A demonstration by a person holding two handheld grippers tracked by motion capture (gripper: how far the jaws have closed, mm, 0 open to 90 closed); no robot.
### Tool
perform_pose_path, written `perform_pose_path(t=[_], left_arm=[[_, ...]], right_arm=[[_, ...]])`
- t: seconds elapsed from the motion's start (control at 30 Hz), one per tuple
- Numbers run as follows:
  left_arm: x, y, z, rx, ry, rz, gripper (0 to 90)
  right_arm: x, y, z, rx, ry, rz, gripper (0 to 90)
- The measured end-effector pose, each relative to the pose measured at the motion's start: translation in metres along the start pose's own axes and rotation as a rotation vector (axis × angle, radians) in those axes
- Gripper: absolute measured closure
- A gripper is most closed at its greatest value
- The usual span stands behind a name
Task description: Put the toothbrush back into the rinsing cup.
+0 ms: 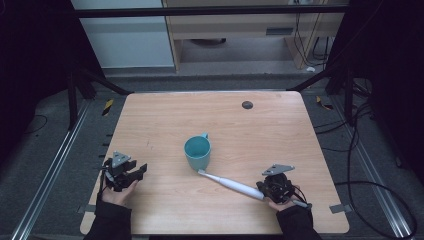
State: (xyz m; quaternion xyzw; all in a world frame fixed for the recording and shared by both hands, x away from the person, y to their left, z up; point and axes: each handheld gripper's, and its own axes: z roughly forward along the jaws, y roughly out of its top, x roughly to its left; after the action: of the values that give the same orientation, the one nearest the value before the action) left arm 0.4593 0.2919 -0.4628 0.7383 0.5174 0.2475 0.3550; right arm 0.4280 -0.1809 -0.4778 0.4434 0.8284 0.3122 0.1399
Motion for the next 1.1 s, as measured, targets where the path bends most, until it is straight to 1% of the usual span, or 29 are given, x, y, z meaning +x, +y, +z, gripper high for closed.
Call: perform_pose_path(t=[0.17,0.2,0.27,0.33,0.37,0.4,0.43,0.53,0.6,0.63,0.67,0.73,0.77,0.87,0.9,0.97,1.0,1.07,1.1], left_arm=[[0.000,0.000,0.000,0.001,-0.001,-0.001,52.6],[0.001,0.000,0.001,0.002,-0.002,-0.002,52.6],[0.001,0.000,0.001,0.002,-0.002,-0.004,52.6],[0.001,0.000,0.002,0.002,-0.003,-0.004,52.6],[0.001,0.000,0.002,0.002,-0.004,-0.005,52.6],[0.001,0.000,0.002,0.000,-0.004,-0.005,52.6],[0.001,0.000,0.002,0.000,-0.004,-0.005,52.6],[0.001,0.001,0.002,0.001,-0.005,-0.002,52.6],[0.001,0.001,0.002,0.002,-0.005,-0.003,52.6],[0.001,0.001,0.002,0.002,-0.005,-0.003,52.5],[0.001,0.001,0.002,0.001,-0.005,-0.003,52.5],[0.001,0.001,0.003,0.003,-0.006,-0.003,52.6],[0.002,0.001,0.003,0.006,-0.007,-0.002,52.5],[0.002,0.000,0.004,0.012,-0.008,0.000,52.5],[0.002,0.000,0.004,0.012,-0.008,0.000,52.5],[0.002,0.000,0.003,0.011,-0.009,0.002,52.4],[0.002,0.000,0.003,0.010,-0.008,0.003,52.4],[0.002,0.000,0.003,0.009,-0.010,0.003,52.3],[0.002,0.000,0.003,0.009,-0.009,0.004,52.3]], right_arm=[[-0.001,-0.001,0.000,0.001,-0.003,0.003,89.6],[-0.004,0.002,-0.003,-0.016,0.002,0.013,89.2],[-0.005,0.003,-0.004,-0.024,0.000,0.014,88.9],[-0.009,0.007,-0.008,-0.050,-0.005,0.022,87.5],[-0.012,0.011,-0.011,-0.076,-0.009,0.021,86.1],[-0.013,0.013,-0.012,-0.085,-0.012,0.016,85.6],[-0.015,0.016,-0.014,-0.100,-0.008,0.009,84.8],[-0.016,0.023,-0.016,-0.114,-0.002,-0.020,81.4],[-0.016,0.029,-0.017,-0.108,0.010,-0.041,78.1],[-0.016,0.029,-0.017,-0.108,0.010,-0.041,78.1],[-0.016,0.032,-0.018,-0.107,0.019,-0.047,76.1],[-0.015,0.039,-0.019,-0.107,0.033,-0.075,71.0],[-0.014,0.047,-0.021,-0.114,0.031,-0.098,66.0],[-0.012,0.060,-0.024,-0.119,0.037,-0.131,61.0],[-0.012,0.060,-0.024,-0.119,0.037,-0.131,61.0],[-0.011,0.068,-0.025,-0.103,0.052,-0.150,57.1],[-0.009,0.074,-0.026,-0.084,0.061,-0.172,55.2],[-0.008,0.076,-0.026,-0.080,0.064,-0.180,54.6],[-0.007,0.077,-0.026,-0.069,0.072,-0.189,53.5]])
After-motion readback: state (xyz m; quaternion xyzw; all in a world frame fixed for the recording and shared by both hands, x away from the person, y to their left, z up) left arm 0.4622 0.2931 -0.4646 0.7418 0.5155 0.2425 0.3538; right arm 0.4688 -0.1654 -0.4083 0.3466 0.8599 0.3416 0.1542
